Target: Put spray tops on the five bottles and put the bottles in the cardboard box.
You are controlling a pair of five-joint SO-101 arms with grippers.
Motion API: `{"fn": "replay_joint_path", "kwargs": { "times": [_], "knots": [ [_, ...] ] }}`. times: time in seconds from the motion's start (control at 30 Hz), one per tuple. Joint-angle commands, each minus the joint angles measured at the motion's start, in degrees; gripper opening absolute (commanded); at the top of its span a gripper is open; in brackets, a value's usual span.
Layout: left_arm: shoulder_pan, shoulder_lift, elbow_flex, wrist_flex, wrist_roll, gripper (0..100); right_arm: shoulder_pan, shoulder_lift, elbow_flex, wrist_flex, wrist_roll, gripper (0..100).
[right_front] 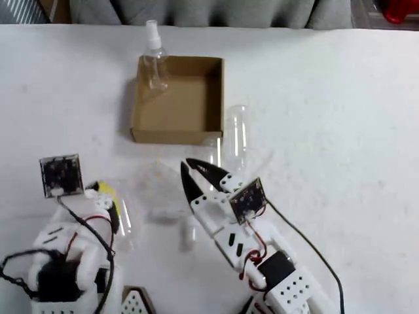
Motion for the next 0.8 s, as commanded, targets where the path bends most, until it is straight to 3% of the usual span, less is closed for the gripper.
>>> {"fn": "replay_joint_path", "kwargs": {
  "times": [0.0,0.23,0.4,0.63,0.77],
  "knots": [
    [4.0,11.4,-11.6,4.8,-0.4,2,-0.2,0.0,0.6,0.2,0.5,1.7],
    [8.9,27.1,-17.1,6.9,-1.1,2,0.0,-0.3,0.6,0.5,0.5,1.7],
    [11.6,36.5,-17.0,6.9,-10.2,2,0.0,-0.3,0.6,0.5,0.5,1.7],
    [11.9,48.2,-17.1,3.3,-12.3,7,-0.1,-0.1,0.6,0.5,0.5,1.7],
    [13.9,51.8,-17.1,1.4,-24.1,9,-0.1,0.0,0.6,0.5,0.5,1.7]
  ]
}}
